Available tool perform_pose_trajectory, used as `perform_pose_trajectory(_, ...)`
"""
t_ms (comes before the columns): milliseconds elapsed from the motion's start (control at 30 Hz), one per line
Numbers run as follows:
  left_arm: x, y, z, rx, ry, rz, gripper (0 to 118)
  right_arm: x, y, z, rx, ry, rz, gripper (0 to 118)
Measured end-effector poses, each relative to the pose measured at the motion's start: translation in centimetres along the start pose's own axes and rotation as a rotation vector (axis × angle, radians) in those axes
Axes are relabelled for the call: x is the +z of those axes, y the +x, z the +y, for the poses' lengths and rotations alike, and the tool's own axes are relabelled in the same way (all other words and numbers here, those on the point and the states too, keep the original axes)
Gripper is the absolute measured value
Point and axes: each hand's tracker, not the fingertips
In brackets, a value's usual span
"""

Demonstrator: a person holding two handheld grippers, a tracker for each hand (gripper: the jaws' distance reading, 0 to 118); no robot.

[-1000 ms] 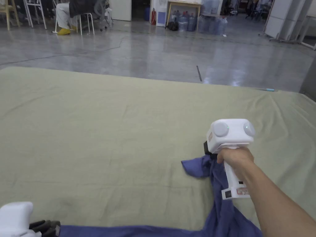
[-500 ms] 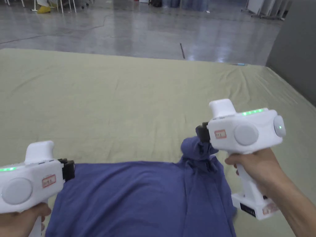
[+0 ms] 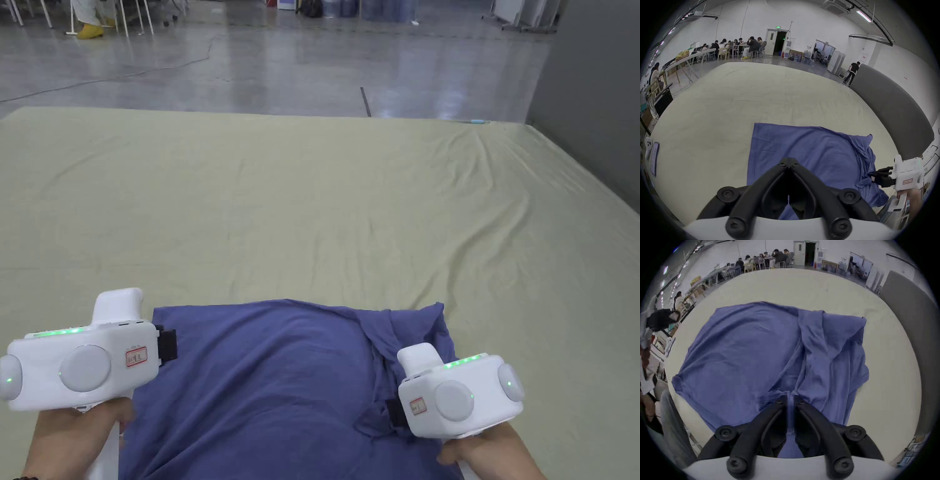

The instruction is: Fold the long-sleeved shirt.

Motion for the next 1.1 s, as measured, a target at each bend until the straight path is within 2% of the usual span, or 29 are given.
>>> perform_pose_trajectory(67,0.4,0.2,0.1,0.002,0.003,-0.005,0,1.9,0.3,0.8,-0.018,0.004,-0.015,109)
perform_pose_trajectory(100,0.7,0.3,0.2,-0.001,0.006,-0.008,0,3.0,0.6,1.0,-0.019,0.031,-0.032,118)
perform_pose_trajectory(167,1.2,0.5,0.5,-0.009,0.023,-0.014,0,5.9,1.5,1.8,-0.067,0.206,-0.004,118)
perform_pose_trajectory(233,1.3,0.7,0.8,-0.007,0.030,-0.015,0,8.0,2.8,3.2,-0.143,0.259,-0.049,117)
perform_pose_trajectory(267,1.2,0.7,1.0,-0.005,0.029,-0.014,0,8.5,3.5,4.0,-0.175,0.253,-0.078,106)
perform_pose_trajectory(300,1.1,0.7,1.1,-0.005,0.027,-0.014,0,8.7,4.1,4.6,-0.205,0.261,-0.093,43)
perform_pose_trajectory(333,0.9,0.8,1.2,-0.011,0.025,-0.011,0,8.6,4.8,4.8,-0.219,0.288,-0.084,2)
perform_pose_trajectory(400,0.3,0.7,1.5,-0.019,0.020,-0.001,0,8.1,5.8,5.6,-0.251,0.290,-0.116,2)
perform_pose_trajectory(467,-0.7,0.4,2.0,-0.015,0.014,0.001,0,7.1,6.4,5.8,-0.222,0.257,-0.078,2)
perform_pose_trajectory(633,-4.8,-1.3,4.2,0.022,-0.011,0.046,0,4.9,6.4,5.3,-0.210,0.226,-0.063,2)
perform_pose_trajectory(667,-6.1,-1.9,4.9,0.032,-0.015,0.063,4,4.6,6.4,5.2,-0.209,0.222,-0.059,2)
perform_pose_trajectory(700,-7.5,-2.6,5.7,0.050,-0.046,0.084,44,4.2,6.4,5.1,-0.210,0.216,-0.054,2)
perform_pose_trajectory(733,-9.2,-3.1,6.5,0.066,-0.103,0.123,93,4.2,6.3,5.0,-0.209,0.214,-0.051,2)
perform_pose_trajectory(767,-11.0,-3.8,7.2,0.087,-0.157,0.141,116,4.0,6.2,4.9,-0.208,0.207,-0.046,2)
perform_pose_trajectory(833,-13.3,-4.6,8.2,0.087,-0.133,0.142,114,3.5,6.2,4.9,-0.206,0.198,-0.046,2)
perform_pose_trajectory(967,-18.4,-6.0,8.6,0.084,-0.244,0.219,114,2.2,7.1,5.0,-0.235,0.177,-0.045,2)
perform_pose_trajectory(1067,-20.6,-6.0,8.0,0.062,-0.279,0.222,99,1.6,7.7,5.4,-0.256,0.167,-0.051,2)
perform_pose_trajectory(1100,-21.0,-5.7,7.7,0.040,-0.282,0.235,99,1.4,7.9,5.5,-0.258,0.164,-0.054,2)
